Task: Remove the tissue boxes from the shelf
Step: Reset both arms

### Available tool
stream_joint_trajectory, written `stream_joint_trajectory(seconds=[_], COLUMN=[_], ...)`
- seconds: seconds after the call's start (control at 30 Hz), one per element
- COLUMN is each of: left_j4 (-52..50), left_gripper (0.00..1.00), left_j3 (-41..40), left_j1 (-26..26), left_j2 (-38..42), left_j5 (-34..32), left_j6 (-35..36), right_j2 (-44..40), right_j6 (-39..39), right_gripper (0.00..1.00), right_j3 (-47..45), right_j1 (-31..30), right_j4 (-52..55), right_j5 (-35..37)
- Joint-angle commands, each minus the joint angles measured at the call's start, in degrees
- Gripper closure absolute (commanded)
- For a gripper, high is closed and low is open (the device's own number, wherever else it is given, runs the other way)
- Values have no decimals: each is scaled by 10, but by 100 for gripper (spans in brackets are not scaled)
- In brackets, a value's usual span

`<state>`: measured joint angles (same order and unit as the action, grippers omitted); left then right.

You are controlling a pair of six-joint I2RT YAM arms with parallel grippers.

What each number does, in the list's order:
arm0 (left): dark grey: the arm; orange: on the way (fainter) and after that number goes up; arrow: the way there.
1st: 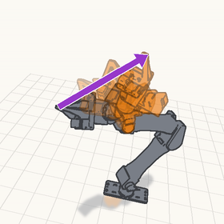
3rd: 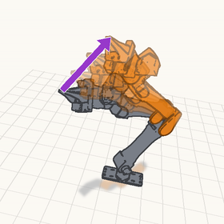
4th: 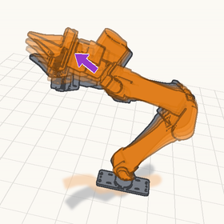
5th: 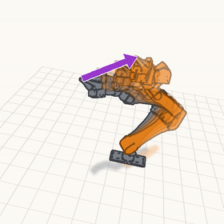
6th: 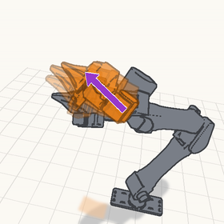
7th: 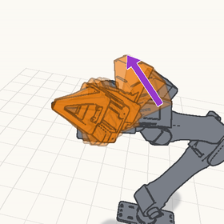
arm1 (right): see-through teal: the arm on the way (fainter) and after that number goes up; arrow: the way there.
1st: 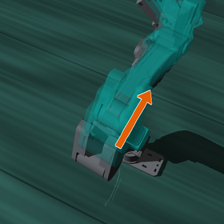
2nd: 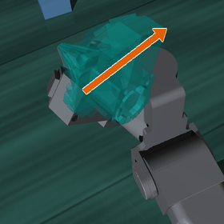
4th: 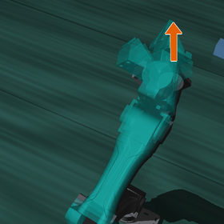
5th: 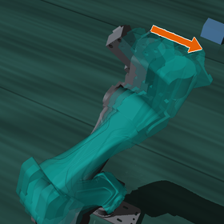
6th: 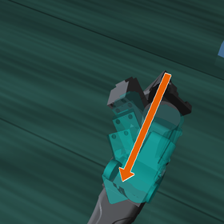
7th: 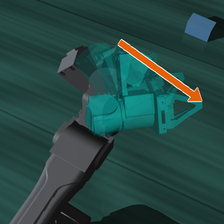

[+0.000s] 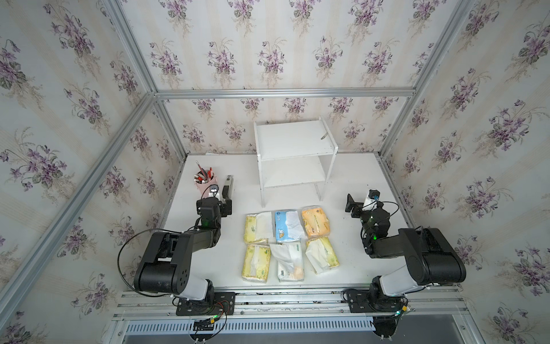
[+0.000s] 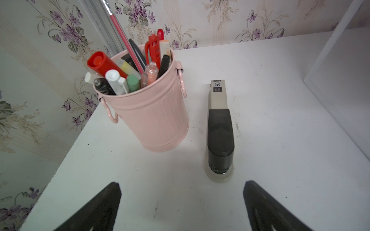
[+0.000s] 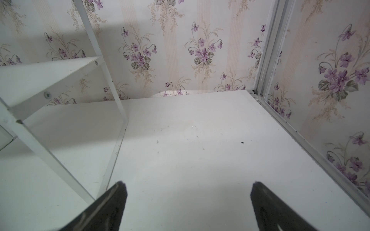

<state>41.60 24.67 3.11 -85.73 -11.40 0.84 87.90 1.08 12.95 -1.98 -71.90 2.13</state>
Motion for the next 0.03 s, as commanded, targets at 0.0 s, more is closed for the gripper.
stream_joint_trajectory(seconds=[0.0], left_j4=[-3], left_gripper=[1], left_j3=[2], left_j1=[0], left_j2=[0], left_j5=[0], left_j6=[-5], right_j2=[0], right_j6=[-4], right_gripper=[0], right_j3=[1], right_j1=[-1], right_j4=[0], right_j5=[6])
